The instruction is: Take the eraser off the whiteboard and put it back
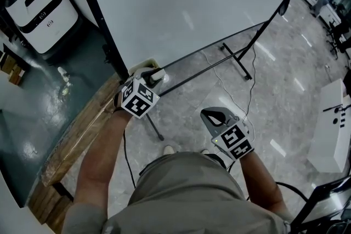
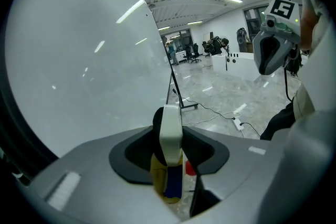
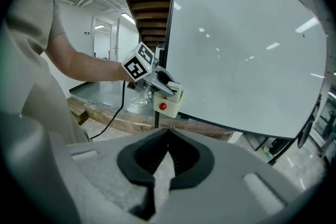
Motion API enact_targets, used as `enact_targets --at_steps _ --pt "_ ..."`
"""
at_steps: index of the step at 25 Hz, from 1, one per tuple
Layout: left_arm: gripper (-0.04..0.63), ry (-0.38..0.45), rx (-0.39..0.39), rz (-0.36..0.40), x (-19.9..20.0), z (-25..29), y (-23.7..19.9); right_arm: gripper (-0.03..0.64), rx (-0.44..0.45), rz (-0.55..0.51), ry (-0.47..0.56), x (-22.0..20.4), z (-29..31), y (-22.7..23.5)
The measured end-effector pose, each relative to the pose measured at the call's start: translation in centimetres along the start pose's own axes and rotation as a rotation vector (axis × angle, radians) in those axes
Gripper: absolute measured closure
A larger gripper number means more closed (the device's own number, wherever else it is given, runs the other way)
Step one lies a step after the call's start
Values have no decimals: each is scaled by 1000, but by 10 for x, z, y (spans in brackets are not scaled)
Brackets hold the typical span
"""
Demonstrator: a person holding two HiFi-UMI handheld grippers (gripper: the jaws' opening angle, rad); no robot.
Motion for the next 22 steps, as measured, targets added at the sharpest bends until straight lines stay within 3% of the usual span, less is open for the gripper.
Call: enact_targets --at_steps 7,22 --pt "433 64 78 -43 12 -27 -13 615 15 6 13 -11 -7 2" --pt "433 170 331 -266 63 -127 -26 615 141 -46 30 -40 -44 35"
Point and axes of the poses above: the fingertips, and each gripper's own axes: z forward along the fingers, y to its right, x out of its top, the point moved 4 cm from there along -z, backward along the fingers, and after that the axes turned 12 degrees about x, right-handed, at the moved point
